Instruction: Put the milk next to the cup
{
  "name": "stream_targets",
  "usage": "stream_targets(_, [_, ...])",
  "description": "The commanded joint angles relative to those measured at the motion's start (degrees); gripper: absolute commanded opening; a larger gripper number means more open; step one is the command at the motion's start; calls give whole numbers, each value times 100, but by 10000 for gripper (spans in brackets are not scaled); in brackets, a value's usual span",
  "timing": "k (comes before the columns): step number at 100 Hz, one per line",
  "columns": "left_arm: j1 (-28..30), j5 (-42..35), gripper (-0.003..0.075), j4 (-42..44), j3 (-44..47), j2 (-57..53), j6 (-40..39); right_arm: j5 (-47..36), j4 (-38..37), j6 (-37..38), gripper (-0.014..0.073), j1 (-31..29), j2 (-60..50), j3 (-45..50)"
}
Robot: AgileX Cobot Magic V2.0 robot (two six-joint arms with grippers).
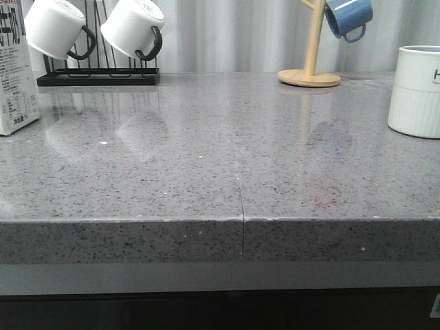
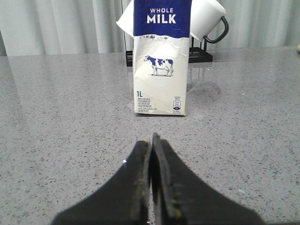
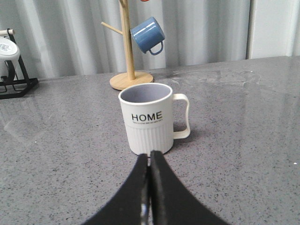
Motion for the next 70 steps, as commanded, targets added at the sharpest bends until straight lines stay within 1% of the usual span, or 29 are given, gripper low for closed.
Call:
stream_targets(1, [9,-493,-21,-28,233,-185,11,-23,12,-33,-65,-22,505,-583])
stream_targets(14, [9,-493,-21,-28,233,-185,11,-507,18,-38,-62,-22,1022,-670])
stream_targets(21, [9,-493,-21,-28,233,-185,11,-579,18,-38,-32,-16,1350,-670])
stream_targets(28, [9,-493,-21,-28,233,-185,11,-658,18,-38,42,-16,1691,-670])
stream_targets(34, [9,-493,-21,-28,233,-185,11,-833,18,-38,135,-16,2051,-670])
stream_targets(40, [9,-493,-21,-28,233,-185,11,-1130,7,-43,232,-16,2411,-670])
stream_targets(45, [9,-493,-21,-28,233,-185,11,-1419,-41,-43,277,-16,2685,-670])
stream_targets(70, [9,-493,-21,-28,233,-185,11,-3081,-276,-100,282,-16,4030,-670])
